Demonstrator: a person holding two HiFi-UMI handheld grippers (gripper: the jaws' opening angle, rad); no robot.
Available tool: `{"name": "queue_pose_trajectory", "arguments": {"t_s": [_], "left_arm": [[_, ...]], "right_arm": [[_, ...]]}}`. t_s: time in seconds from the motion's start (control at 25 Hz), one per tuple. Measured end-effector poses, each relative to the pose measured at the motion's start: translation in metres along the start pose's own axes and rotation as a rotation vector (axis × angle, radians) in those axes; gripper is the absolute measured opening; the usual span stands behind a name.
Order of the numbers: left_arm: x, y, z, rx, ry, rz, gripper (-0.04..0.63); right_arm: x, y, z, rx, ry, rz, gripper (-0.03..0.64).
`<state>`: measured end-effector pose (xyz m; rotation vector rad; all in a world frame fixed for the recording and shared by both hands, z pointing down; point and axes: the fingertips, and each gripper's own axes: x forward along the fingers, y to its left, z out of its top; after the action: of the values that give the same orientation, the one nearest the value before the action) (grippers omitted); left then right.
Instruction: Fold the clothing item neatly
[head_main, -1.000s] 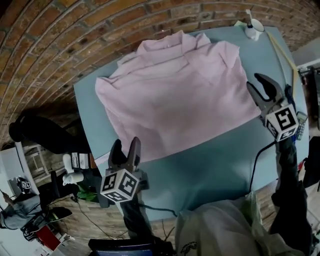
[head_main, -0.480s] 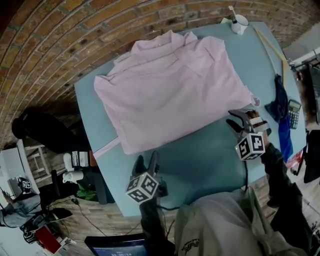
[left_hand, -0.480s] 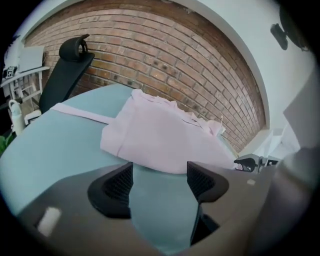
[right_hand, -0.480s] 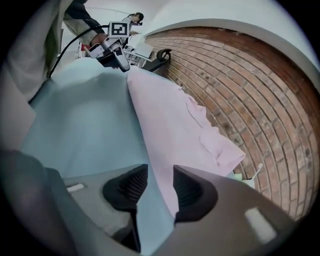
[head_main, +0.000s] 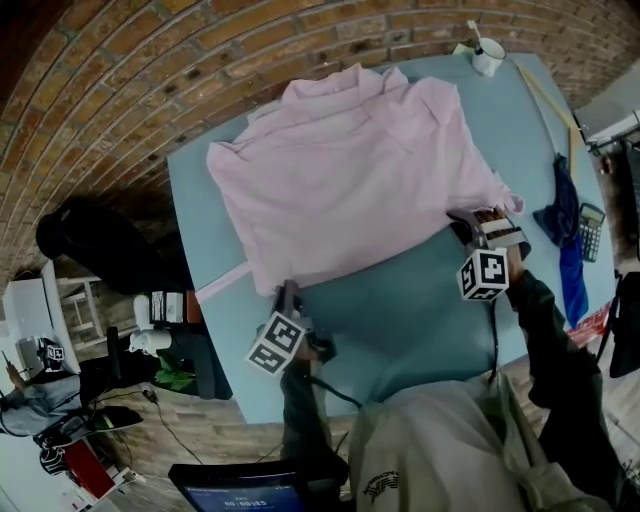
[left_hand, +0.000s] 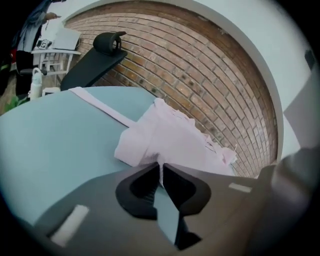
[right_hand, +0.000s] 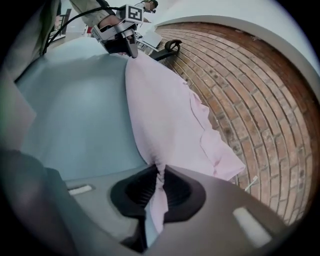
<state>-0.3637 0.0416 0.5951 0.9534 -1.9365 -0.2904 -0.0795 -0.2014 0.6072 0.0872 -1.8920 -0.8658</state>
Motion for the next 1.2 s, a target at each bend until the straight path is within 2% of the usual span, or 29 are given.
{"name": "queue_pose_trajectory", "arguments": {"t_s": [0.16,0.32,0.56,0.72,0.88,1.0,1.08,1.2], "left_arm": [[-0.019,0.010,-0.010,-0.064,-0.024,-0.010,0.028],[-0.049,0.018,-0.033,-0.086,-0.036,-0.010,0.028],[-0.124,0.033,-0.088,-0.104,-0.070,0.002,0.028],[-0.178,0.042,-0.131,-0.158,-0.094,0.013,0.028],[-0.228,0.043,-0.168,-0.147,-0.106,0.020,0.028],[-0.258,0.037,-0.182,-0.119,-0.129,-0.003,0.028],[-0.270,0.028,-0.173,-0.059,-0.165,-0.032,0.028],[-0.272,0.002,-0.135,0.018,-0.233,-0.110,0.028]], "right_arm": [[-0.019,0.008,0.001,0.058,-0.038,-0.010,0.023],[-0.049,0.034,0.001,0.051,-0.062,-0.011,0.023],[-0.114,0.101,-0.007,0.095,-0.118,0.042,0.021],[-0.161,0.157,-0.018,0.037,-0.139,0.067,0.021],[-0.212,0.196,-0.028,0.062,-0.155,0.128,0.021],[-0.242,0.204,-0.034,0.086,-0.191,0.138,0.021],[-0.260,0.186,-0.032,0.110,-0.215,0.126,0.021],[-0.275,0.143,-0.021,0.094,-0.243,0.079,0.021]]}}
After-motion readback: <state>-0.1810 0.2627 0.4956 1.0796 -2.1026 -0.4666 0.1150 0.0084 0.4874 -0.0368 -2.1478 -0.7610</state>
